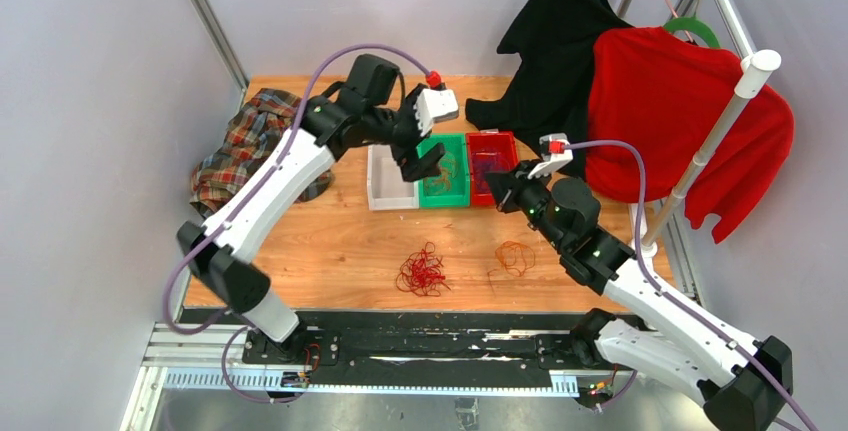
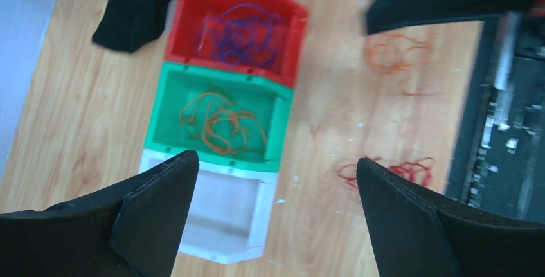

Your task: Untangle the cables

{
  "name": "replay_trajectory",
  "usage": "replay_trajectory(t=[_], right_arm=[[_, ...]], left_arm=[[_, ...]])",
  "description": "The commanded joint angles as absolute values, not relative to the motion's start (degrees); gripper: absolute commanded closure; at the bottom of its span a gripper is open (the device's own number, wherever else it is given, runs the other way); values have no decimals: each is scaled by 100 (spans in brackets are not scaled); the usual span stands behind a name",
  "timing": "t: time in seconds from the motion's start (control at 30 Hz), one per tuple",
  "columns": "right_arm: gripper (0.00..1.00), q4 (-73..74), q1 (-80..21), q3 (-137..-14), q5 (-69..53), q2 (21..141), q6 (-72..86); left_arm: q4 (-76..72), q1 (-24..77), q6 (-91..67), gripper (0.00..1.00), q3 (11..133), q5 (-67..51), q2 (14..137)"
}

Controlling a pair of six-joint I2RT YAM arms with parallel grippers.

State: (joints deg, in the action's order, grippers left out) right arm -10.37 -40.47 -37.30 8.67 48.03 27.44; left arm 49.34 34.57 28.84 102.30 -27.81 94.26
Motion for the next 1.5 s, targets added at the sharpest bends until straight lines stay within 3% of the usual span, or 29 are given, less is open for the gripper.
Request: replay_trajectory(t=[0.0,0.17,0.3,0.57,0.73,0.8,0.9,0.93,1.2,1.47], right_arm=[[95,-748,-3946,-4184,676,4946,2479],[53,770,-3938,-4015,2064,5228,2636],[34,1726,-3932,-3633,2440,5373,3145],[31,1768,-3922,-2532,2158,5399,3844],[43,718,-3780,-2232,1813,6015,3618],[58,469,-3717,-2278,1725,6250,3482],[93,290,-3708,-2461,1412,6190,3203],[98,293,-3708,-2548,1244,6066,3105],[99,220,-3723,-3075,-148,4809,2677],[99,680,-4150,-4055,-970,5047,2471]], left_arm=[[5432,3664,3066,2,9667,-3560,9009],[5473,3683,2975,2,9657,-3204,8998],[5636,3683,3014,2,9817,-3134,9066],[5660,3685,3079,2,9680,-3169,8941],[5660,3687,2993,2,9668,-3272,8920],[5660,3683,2951,2,9668,-3273,8928],[5662,3687,2920,2,9643,-3305,8906],[5662,3684,2912,2,9642,-3327,8885],[5661,3751,2727,1,9500,-3973,8879],[5665,4314,2916,1,9440,-4061,8966]])
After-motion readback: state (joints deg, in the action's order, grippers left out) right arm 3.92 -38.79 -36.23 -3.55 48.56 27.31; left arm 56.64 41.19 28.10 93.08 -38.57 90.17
